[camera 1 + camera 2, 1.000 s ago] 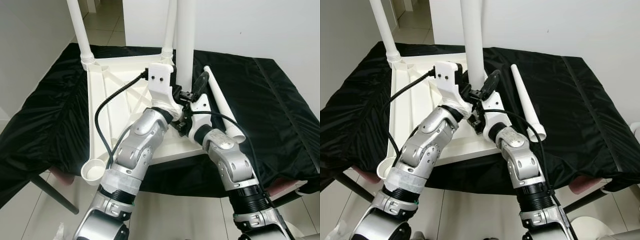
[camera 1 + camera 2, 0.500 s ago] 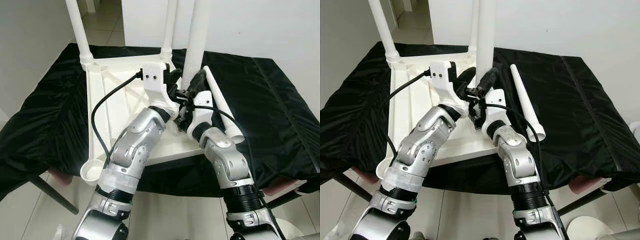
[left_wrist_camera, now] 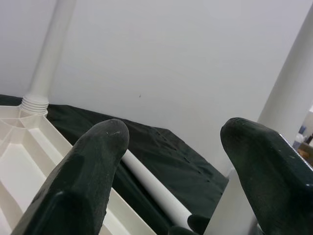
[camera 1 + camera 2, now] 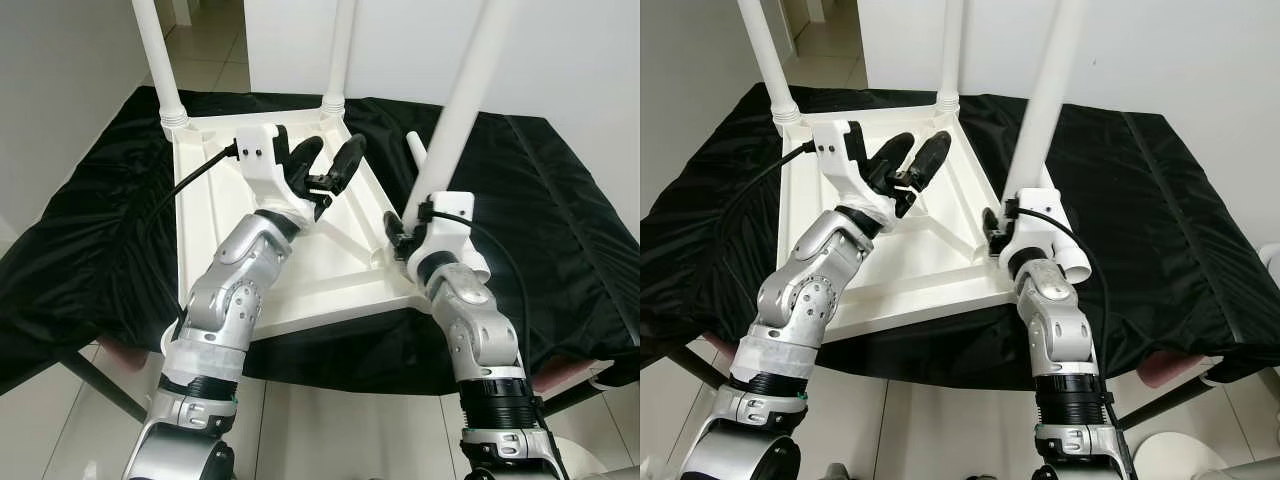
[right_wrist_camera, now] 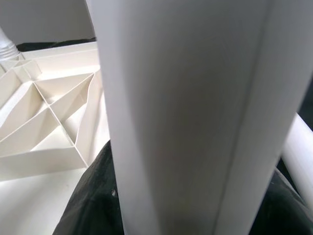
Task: Building children table
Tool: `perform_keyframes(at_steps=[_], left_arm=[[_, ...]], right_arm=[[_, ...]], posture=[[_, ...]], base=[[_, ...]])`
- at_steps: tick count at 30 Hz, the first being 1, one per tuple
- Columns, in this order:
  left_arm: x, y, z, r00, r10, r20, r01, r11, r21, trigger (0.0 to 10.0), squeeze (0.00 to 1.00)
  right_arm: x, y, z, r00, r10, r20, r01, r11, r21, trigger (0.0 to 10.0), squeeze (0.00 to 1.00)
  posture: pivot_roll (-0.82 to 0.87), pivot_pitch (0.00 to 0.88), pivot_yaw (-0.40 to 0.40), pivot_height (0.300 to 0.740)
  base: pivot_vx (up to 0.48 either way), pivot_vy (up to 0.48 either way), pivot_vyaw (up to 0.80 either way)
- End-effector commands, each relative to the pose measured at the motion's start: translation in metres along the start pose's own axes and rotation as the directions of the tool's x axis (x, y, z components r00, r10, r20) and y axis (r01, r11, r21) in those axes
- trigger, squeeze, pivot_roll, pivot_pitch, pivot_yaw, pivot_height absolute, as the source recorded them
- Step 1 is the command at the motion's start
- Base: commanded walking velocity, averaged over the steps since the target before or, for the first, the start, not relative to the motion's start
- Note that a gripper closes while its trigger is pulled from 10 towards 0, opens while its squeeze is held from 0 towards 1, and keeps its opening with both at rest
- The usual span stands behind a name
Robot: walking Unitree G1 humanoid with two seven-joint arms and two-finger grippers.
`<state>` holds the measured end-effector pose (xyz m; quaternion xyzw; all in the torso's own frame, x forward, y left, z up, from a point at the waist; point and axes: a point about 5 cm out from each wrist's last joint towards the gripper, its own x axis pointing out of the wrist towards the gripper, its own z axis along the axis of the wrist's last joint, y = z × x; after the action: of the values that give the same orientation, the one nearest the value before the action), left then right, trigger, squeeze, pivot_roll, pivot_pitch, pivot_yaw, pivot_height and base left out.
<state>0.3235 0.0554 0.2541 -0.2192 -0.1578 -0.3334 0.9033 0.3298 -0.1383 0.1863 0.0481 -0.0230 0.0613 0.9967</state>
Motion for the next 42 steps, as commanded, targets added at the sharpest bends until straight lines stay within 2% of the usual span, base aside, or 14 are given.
perform_keyframes(at_steps=[1,5,8,9,10,12,13,19,25,32,35,36,38,42], left_arm=[[-0.005,0.001,-0.007,0.999,-0.029,-0.043,0.031,0.999,0.042,10.0,0.0],[-0.009,0.002,-0.012,0.997,-0.034,-0.074,0.039,0.997,0.073,10.0,0.0],[-0.016,0.003,-0.031,0.983,-0.05,-0.179,0.07,0.991,0.11,10.0,0.0],[-0.021,0.005,-0.046,0.964,-0.038,-0.264,0.08,0.985,0.151,10.0,0.0],[-0.021,0.005,-0.046,0.964,-0.038,-0.264,0.08,0.985,0.151,10.0,0.0],[-0.03,0.007,-0.069,0.924,-0.018,-0.383,0.109,0.97,0.217,10.0,0.0],[-0.034,0.007,-0.077,0.905,-0.018,-0.426,0.123,0.968,0.219,10.0,0.0],[-0.041,0.008,-0.095,0.853,0.013,-0.521,0.137,0.958,0.25,10.0,0.0],[-0.044,0.008,-0.099,0.837,0.028,-0.546,0.135,0.957,0.256,10.0,0.0],[-0.041,0.005,-0.096,0.842,0.006,-0.54,0.159,0.953,0.259,10.0,0.0],[-0.041,-0.011,-0.088,0.848,-0.128,-0.514,0.258,0.947,0.19,10.0,0.0],[-0.041,-0.011,-0.088,0.848,-0.128,-0.514,0.258,0.947,0.19,10.0,0.0],[-0.045,-0.02,-0.085,0.835,-0.198,-0.513,0.315,0.937,0.151,10.0,0.0],[-0.051,-0.025,-0.087,0.807,-0.249,-0.535,0.367,0.922,0.124,10.0,0.0]], right_arm=[[-0.001,-0.007,0.0,0.998,-0.053,0.022,0.053,0.999,0.008,10.0,0.0],[-0.003,-0.011,0.0,0.996,-0.08,0.032,0.079,0.997,0.005,10.0,0.0],[-0.006,-0.017,0.002,0.992,-0.112,0.063,0.114,0.993,-0.02,10.0,0.0],[-0.008,-0.022,0.0,0.988,-0.131,0.077,0.134,0.99,-0.039,10.0,0.0],[-0.008,-0.022,0.0,0.988,-0.131,0.077,0.134,0.99,-0.039,10.0,0.0],[-0.012,-0.03,-0.004,0.984,-0.161,0.082,0.166,0.984,-0.056,10.0,0.0],[-0.014,-0.034,-0.006,0.981,-0.172,0.084,0.178,0.982,-0.062,10.0,0.0],[-0.02,-0.044,-0.018,0.979,-0.194,0.07,0.199,0.977,-0.081,10.0,0.0],[-0.024,-0.047,-0.027,0.979,-0.197,0.05,0.201,0.976,-0.088,10.0,0.0],[-0.03,-0.043,-0.043,0.993,-0.114,0.043,0.118,0.988,-0.103,10.0,0.0],[-0.034,-0.04,-0.051,0.997,-0.049,0.052,0.056,0.99,-0.127,10.0,0.0],[-0.034,-0.04,-0.051,0.997,-0.049,0.052,0.056,0.99,-0.127,10.0,0.0],[-0.038,-0.039,-0.056,0.999,-0.008,0.05,0.015,0.99,-0.137,10.0,0.0],[-0.042,-0.041,-0.063,0.999,0.009,0.038,-0.004,0.989,-0.147,10.0,0.0]], posture=[[0.02,0.044,-0.029,0.74],[0.02,0.045,-0.028,0.74],[0.02,0.045,-0.03,0.74],[0.02,0.05,-0.031,0.74],[0.02,0.05,-0.031,0.74],[0.02,0.052,-0.03,0.74],[0.01,0.055,-0.029,0.74],[0.01,0.061,-0.021,0.74],[0.01,0.066,-0.016,0.74],[0.01,0.076,-0.018,0.74],[0.01,0.077,-0.019,0.74],[0.01,0.077,-0.019,0.74],[0.01,0.079,-0.022,0.74],[0.01,0.08,-0.023,0.74]], base=[[0.0,0.0,0.0],[0.0,0.0,0.0],[0.0,0.0,0.0],[0.0,0.0,0.0],[0.0,0.0,0.0],[0.0,0.0,0.0],[0.0,0.0,0.0],[0.0,0.0,0.0],[0.0,0.0,0.0],[0.0,0.0,0.0],[0.0,0.0,0.0],[0.0,0.0,0.0],[0.0,0.0,0.0],[0.0,0.0,0.0]])
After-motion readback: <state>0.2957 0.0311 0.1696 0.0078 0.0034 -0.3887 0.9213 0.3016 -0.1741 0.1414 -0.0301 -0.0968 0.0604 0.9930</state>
